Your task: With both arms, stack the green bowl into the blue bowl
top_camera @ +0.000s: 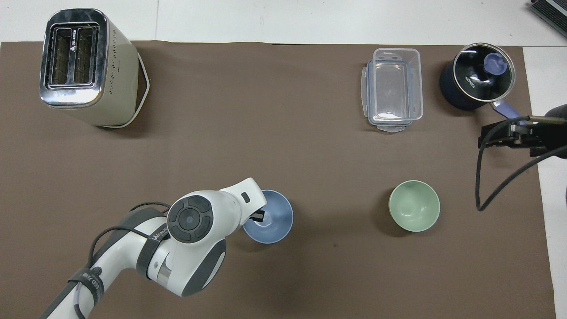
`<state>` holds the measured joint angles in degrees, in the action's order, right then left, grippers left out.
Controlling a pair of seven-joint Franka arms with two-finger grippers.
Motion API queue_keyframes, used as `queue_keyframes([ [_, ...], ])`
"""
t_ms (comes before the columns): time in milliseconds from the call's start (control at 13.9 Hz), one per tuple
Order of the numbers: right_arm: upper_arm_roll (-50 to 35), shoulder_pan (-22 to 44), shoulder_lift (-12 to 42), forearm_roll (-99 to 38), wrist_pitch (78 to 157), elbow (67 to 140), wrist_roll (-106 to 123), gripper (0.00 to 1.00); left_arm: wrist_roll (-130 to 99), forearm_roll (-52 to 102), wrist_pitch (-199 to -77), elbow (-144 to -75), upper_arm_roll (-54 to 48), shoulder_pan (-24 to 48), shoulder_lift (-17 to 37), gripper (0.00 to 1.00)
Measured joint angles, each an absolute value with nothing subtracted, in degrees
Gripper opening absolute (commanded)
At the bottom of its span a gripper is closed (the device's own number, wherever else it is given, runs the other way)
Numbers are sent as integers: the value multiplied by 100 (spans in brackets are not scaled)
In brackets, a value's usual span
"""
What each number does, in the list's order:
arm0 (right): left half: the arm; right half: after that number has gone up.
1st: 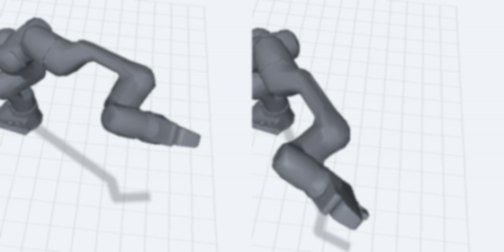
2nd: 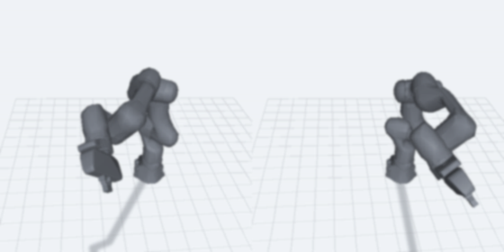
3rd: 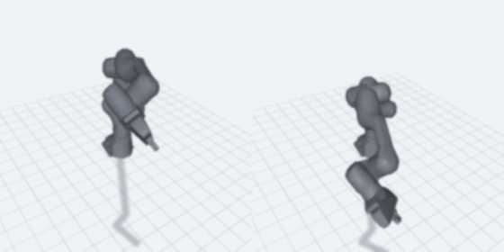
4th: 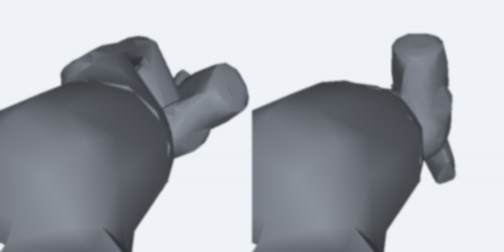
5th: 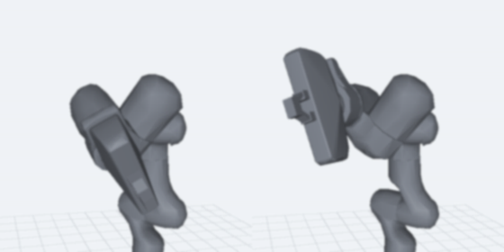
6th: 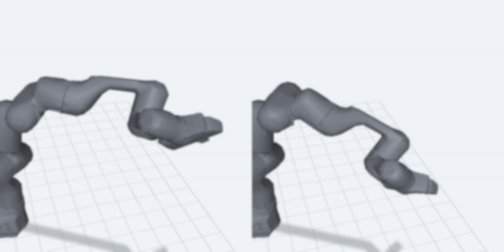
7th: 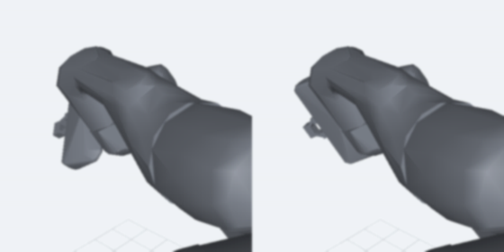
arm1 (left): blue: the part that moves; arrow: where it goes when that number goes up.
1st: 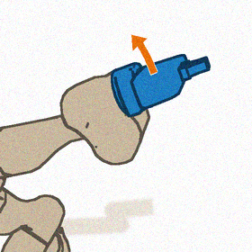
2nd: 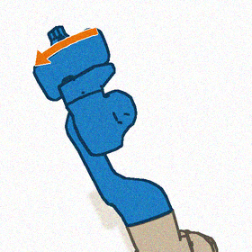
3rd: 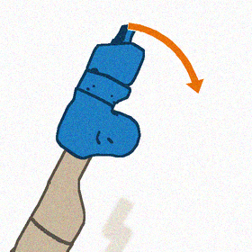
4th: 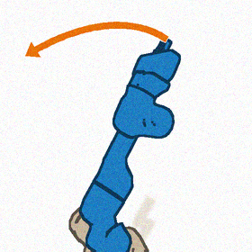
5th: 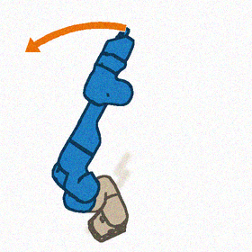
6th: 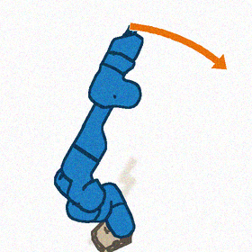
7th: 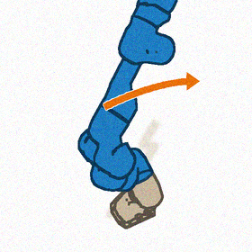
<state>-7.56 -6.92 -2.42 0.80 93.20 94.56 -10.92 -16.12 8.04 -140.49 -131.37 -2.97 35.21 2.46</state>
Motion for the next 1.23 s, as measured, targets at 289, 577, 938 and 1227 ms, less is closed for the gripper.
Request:
queue_keyframes([
  [289, -754, -706, -336, 80, 9800, 10310, -1091, 100, -1719, 804, -14076, -13110, -216, 3503, 246, 100],
  [577, -740, -898, -308, 80, 10969, 11584, -868, 100, -1752, 804, -13677, -12759, -123, 2856, 243, 100],
  [938, -742, -932, -302, 80, 11770, 12769, -822, 100, -1720, 801, -12677, -11896, -93, 1818, 227, 100],
  [1227, -748, -913, -175, 80, 12431, 13284, -814, 83, -900, 799, -11599, -11105, -77, 1012, 205, 100],
])
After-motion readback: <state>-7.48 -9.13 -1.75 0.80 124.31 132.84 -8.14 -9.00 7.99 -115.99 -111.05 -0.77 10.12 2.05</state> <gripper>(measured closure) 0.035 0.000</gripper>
